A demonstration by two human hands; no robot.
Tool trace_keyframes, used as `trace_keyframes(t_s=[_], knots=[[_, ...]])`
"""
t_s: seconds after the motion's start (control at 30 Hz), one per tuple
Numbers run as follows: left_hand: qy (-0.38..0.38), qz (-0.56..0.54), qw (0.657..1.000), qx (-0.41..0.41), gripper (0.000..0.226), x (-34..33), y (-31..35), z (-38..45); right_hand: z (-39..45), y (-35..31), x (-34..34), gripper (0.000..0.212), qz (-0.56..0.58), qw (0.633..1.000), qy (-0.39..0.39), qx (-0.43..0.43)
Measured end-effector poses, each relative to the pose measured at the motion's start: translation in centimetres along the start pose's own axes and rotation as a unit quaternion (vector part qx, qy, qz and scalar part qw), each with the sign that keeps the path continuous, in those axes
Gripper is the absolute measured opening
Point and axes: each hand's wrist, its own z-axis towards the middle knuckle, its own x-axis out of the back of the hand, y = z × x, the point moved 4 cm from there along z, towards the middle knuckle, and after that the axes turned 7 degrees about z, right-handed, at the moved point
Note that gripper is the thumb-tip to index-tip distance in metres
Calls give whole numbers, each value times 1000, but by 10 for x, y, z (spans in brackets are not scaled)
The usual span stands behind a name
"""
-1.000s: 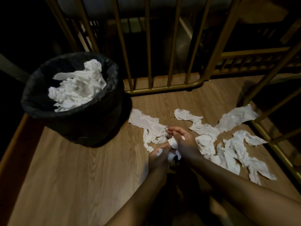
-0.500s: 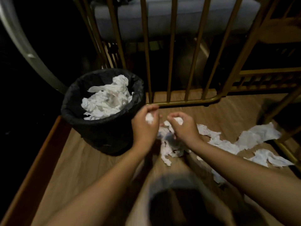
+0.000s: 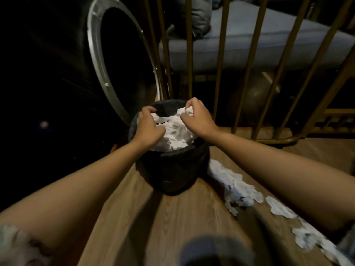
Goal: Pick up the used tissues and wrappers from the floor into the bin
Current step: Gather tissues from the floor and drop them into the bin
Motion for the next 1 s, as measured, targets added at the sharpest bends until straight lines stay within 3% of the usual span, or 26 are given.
trace_keyframes(t_s=[0.13, 0.23, 0.3, 0.4, 0.5, 0.6, 0.73, 0.93, 1.0], knots=[[-52, 84, 995, 32, 68, -14, -16, -7, 0, 5, -13, 59, -106, 985, -133, -19], [-36, 85, 994, 61, 65, -13, -18, -10, -7, 11, -17, 83, -187, 970, -155, -22], [37, 45, 998, 28, 63, -7, -12, -16, -13, 13, -10, 86, -179, 977, -116, -1], [143, -10, 986, -80, 52, -5, 4, -30, -29, 21, 11, 74, -131, 990, -48, 30], [164, -21, 965, -205, 43, -24, 24, -47, -50, 44, 37, 68, -117, 992, -16, 48], [103, -32, 948, -299, 40, -55, 47, -70, -73, 74, 68, 68, -131, 990, 2, 51], [-23, -21, 947, -319, 44, -108, 64, -99, -108, 129, 104, 63, -109, 994, 18, -24], [-199, 67, 951, -229, 54, -192, 42, -119, -181, 214, 129, 34, -124, 975, 66, -173], [-234, 93, 949, -191, 46, -217, 31, -124, -205, 234, 128, 43, -142, 954, 74, -253]])
